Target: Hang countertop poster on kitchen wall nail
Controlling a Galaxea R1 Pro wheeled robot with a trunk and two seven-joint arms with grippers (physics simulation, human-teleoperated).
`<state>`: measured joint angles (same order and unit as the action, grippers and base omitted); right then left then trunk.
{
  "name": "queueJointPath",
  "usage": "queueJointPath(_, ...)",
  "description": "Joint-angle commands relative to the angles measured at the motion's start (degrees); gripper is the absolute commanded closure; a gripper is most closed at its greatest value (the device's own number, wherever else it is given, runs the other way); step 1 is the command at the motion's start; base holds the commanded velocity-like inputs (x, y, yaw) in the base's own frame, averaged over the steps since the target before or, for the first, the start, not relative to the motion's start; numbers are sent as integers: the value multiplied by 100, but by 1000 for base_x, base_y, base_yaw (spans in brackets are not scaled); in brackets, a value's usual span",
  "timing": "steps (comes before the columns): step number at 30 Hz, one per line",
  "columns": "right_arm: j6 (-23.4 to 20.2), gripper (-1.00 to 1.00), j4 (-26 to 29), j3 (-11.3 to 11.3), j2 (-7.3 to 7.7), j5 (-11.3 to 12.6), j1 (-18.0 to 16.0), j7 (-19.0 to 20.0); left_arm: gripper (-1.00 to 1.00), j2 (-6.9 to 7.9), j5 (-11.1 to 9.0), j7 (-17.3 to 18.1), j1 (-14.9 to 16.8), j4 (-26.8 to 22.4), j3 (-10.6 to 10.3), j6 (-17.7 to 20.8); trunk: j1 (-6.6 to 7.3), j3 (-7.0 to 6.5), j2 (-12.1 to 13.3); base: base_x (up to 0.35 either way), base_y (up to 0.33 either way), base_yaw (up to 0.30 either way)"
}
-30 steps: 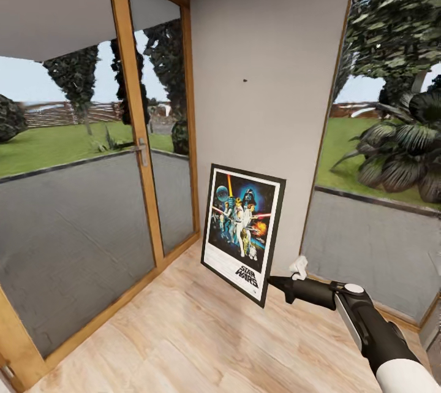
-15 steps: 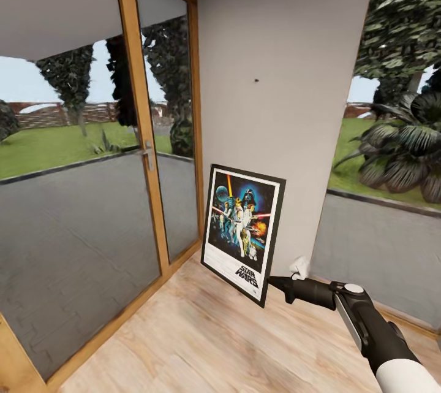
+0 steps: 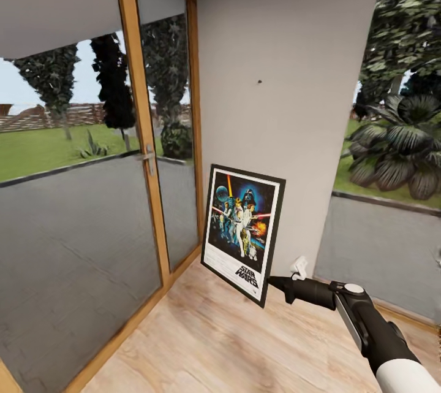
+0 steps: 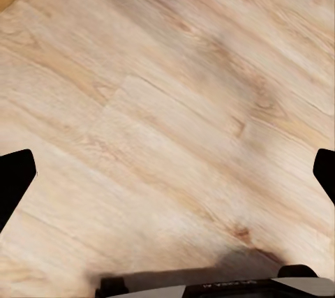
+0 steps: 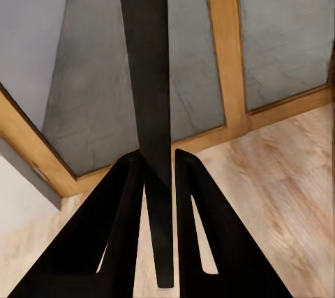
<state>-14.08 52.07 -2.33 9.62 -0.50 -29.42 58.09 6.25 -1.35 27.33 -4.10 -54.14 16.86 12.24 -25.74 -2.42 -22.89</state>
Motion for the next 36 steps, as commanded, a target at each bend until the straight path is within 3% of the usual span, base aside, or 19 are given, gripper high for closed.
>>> queueJointPath(1, -60, 100, 0, -13, -4, 6, -3, 36, -100, -1, -15, 27, -3, -9, 11, 47, -4, -5, -3, 150, 324, -229)
queueJointPath(36, -60, 100, -127, -13, -4, 15, -3, 36, -100, -1, -15, 27, -3, -9, 11, 46, -4, -188, -3, 147, 325, -250)
